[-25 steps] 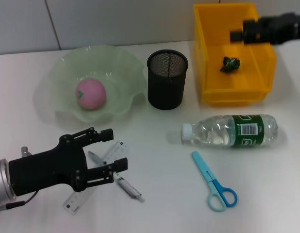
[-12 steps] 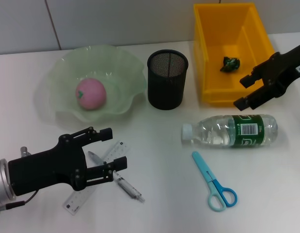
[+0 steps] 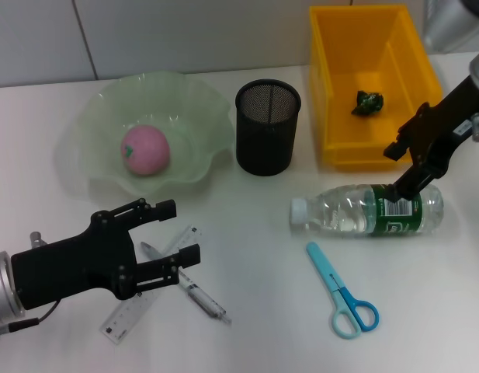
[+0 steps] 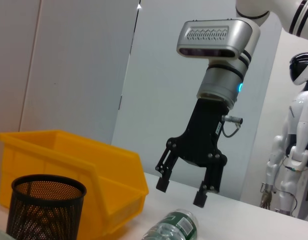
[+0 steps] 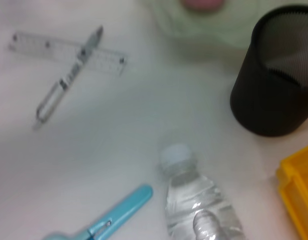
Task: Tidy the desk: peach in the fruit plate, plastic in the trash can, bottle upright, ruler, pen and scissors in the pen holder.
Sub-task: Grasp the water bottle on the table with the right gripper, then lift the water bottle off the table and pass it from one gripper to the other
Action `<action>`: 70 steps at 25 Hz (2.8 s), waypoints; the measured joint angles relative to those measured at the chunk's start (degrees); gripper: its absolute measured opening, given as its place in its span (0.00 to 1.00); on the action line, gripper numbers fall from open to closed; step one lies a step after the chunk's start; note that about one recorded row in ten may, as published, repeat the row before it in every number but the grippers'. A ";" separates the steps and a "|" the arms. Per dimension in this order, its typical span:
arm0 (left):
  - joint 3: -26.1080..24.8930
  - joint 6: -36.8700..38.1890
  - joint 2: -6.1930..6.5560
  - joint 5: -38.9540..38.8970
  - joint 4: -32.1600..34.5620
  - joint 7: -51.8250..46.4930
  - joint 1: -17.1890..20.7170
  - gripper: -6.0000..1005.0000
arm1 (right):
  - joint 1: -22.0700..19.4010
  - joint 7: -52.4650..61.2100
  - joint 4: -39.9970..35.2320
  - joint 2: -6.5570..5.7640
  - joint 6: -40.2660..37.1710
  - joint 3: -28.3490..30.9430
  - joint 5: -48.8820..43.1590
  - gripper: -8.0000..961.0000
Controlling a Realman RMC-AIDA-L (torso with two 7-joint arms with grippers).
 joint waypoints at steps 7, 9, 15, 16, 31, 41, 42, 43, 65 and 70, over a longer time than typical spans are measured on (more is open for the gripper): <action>-0.04 -0.22 0.00 0.00 0.00 0.07 -0.02 0.81 | 2.41 -0.73 3.34 1.25 2.33 -3.67 -4.03 0.81; -0.04 -0.21 0.01 0.00 0.01 0.08 -0.02 0.81 | 2.53 -0.77 3.54 1.45 2.69 -4.40 -4.42 0.81; -0.14 -0.22 0.01 -0.04 0.01 0.09 0.16 0.81 | 3.52 -1.52 4.23 3.16 5.21 -7.31 -7.18 0.81; -0.16 -0.21 0.01 -0.05 0.01 0.09 0.18 0.81 | 4.00 -1.55 4.90 3.37 5.64 -7.53 -7.90 0.81; -0.73 0.29 0.01 -0.09 0.01 -0.02 0.39 0.81 | 7.53 -2.22 12.38 5.81 10.73 -11.03 -12.16 0.81; -0.74 0.40 0.01 -0.08 0.01 0.00 0.37 0.81 | 7.60 -2.36 14.91 6.98 13.69 -12.78 -13.13 0.81; -0.74 0.41 0.01 -0.08 0.01 0.00 0.37 0.81 | 7.59 -2.36 15.50 7.20 14.22 -12.81 -13.73 0.81; -0.75 0.42 0.01 -0.08 0.01 0.00 0.36 0.81 | 7.59 -2.36 15.50 7.20 14.22 -12.81 -13.73 0.81; -0.79 0.82 0.01 -0.08 0.01 -0.14 0.55 0.81 | 5.54 -2.14 15.03 8.16 18.51 -13.77 -15.60 0.81; -0.90 1.04 0.07 -0.08 0.01 -0.31 0.55 0.81 | 5.79 -2.18 14.99 8.17 18.54 -13.40 -15.31 0.81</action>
